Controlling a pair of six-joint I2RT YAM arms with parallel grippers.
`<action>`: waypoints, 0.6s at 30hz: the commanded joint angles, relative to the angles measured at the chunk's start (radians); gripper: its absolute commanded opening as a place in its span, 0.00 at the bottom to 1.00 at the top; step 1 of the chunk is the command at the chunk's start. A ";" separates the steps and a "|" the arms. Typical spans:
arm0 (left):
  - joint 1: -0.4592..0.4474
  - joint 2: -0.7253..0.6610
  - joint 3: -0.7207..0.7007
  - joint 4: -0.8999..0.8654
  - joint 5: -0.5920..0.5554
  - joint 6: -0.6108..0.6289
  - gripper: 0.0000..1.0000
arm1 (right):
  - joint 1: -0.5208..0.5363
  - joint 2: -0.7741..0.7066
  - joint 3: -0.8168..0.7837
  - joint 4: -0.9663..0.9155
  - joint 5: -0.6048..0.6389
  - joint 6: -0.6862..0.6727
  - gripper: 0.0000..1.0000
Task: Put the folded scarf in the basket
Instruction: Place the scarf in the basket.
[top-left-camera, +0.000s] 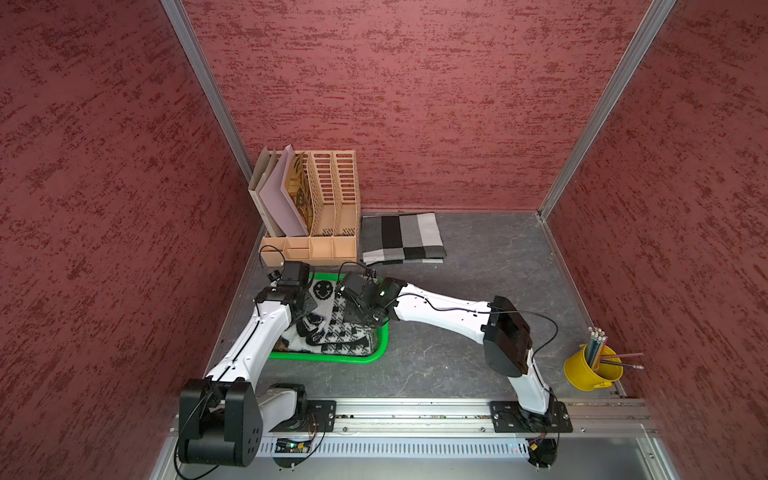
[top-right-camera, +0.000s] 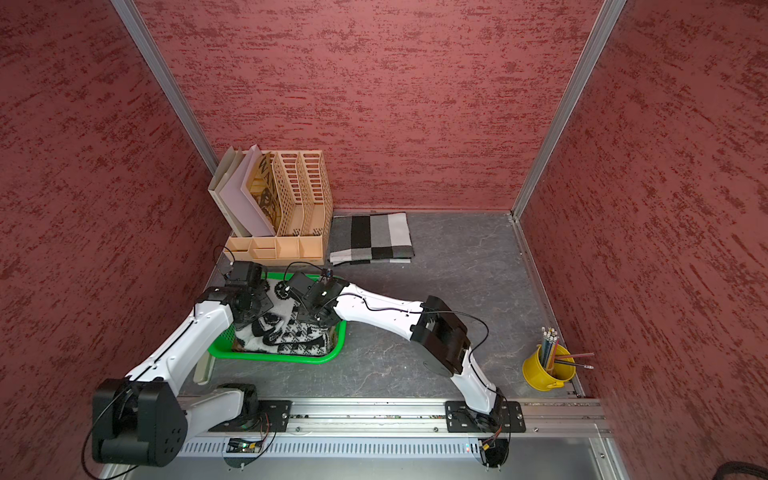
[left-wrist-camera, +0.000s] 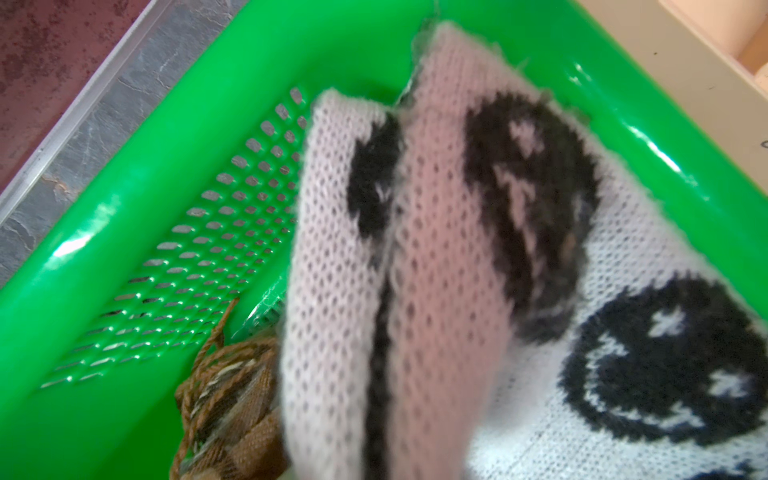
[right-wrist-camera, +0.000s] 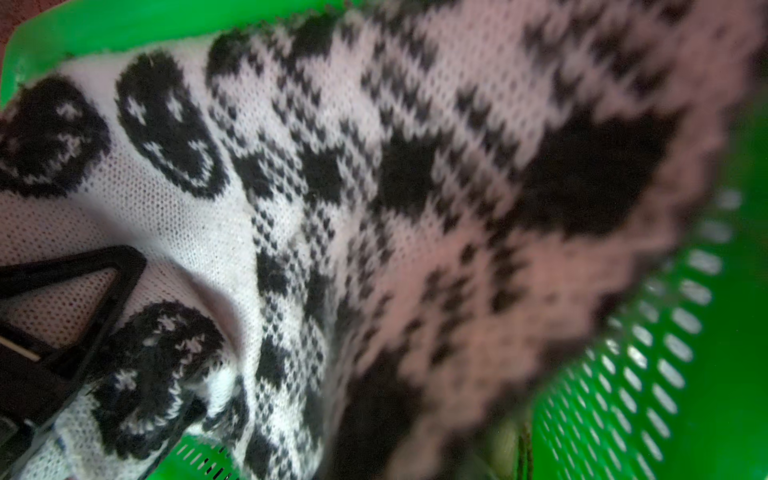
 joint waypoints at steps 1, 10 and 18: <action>0.009 0.015 0.005 0.048 -0.038 0.007 0.00 | -0.005 0.020 -0.002 -0.008 -0.010 0.010 0.00; 0.002 -0.053 0.031 -0.019 -0.097 -0.020 0.60 | 0.010 -0.060 -0.014 -0.058 0.089 -0.026 0.78; -0.011 -0.182 0.124 -0.125 -0.181 -0.037 0.61 | 0.032 -0.226 -0.086 -0.104 0.228 -0.047 0.81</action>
